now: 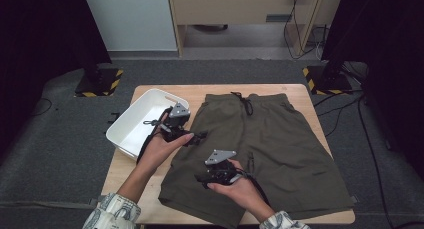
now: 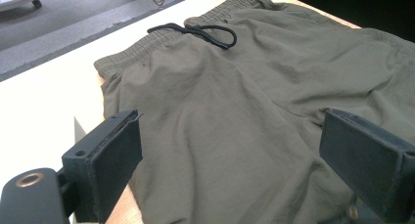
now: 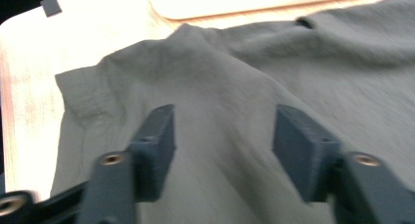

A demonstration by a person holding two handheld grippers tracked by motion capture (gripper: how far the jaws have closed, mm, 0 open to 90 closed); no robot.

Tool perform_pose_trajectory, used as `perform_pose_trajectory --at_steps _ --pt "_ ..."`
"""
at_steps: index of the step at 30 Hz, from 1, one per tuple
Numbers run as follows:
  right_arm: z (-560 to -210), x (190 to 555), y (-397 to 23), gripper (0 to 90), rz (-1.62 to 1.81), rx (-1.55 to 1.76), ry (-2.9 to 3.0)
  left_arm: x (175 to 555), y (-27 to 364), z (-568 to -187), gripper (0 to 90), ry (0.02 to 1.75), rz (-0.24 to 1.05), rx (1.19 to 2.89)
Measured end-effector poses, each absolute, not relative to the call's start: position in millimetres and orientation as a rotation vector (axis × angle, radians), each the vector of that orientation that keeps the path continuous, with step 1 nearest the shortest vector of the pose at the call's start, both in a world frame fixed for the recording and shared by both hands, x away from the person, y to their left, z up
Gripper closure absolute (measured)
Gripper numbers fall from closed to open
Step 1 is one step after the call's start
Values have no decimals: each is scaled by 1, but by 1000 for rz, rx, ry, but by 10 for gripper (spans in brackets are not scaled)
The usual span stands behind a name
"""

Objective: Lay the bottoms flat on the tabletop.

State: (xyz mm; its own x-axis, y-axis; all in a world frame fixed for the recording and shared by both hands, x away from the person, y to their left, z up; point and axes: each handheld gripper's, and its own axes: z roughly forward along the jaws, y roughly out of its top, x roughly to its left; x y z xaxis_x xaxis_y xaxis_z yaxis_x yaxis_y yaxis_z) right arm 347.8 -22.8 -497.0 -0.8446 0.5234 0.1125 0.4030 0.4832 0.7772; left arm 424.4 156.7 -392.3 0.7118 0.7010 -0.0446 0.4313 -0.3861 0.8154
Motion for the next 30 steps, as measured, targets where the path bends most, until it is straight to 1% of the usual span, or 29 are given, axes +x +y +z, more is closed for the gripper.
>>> perform_pose_trajectory --at_steps 2,4,5,6,8,13,16,19,22,27,30 --pt "-498 346 -17 635 1316 771 2594 423 158 -390 84 862 396 2040" --pt "-499 343 -11 750 1333 749 2588 423 160 -389 85 863 405 2049" --pt "-500 342 -8 772 1343 748 2593 423 160 -389 85 867 411 2049" --pt "-501 341 -4 776 1351 738 2601 422 161 -389 86 869 414 2049" --pt "-504 339 4 761 1353 723 2611 422 162 -389 87 871 413 2050" --pt "-513 330 21 537 1303 714 2641 420 164 -388 88 871 416 2048" --pt "-519 327 27 466 1271 716 2644 421 164 -389 89 873 415 2051" --pt "-527 324 31 451 1221 693 2654 421 165 -390 89 878 414 2049" --pt "-533 321 31 456 1203 649 2641 421 167 -390 89 879 416 2051" --pt "-533 318 18 514 1217 607 2662 418 171 -390 89 885 417 2048" --pt "-531 317 4 519 1196 591 2682 416 172 -389 90 882 417 2050"
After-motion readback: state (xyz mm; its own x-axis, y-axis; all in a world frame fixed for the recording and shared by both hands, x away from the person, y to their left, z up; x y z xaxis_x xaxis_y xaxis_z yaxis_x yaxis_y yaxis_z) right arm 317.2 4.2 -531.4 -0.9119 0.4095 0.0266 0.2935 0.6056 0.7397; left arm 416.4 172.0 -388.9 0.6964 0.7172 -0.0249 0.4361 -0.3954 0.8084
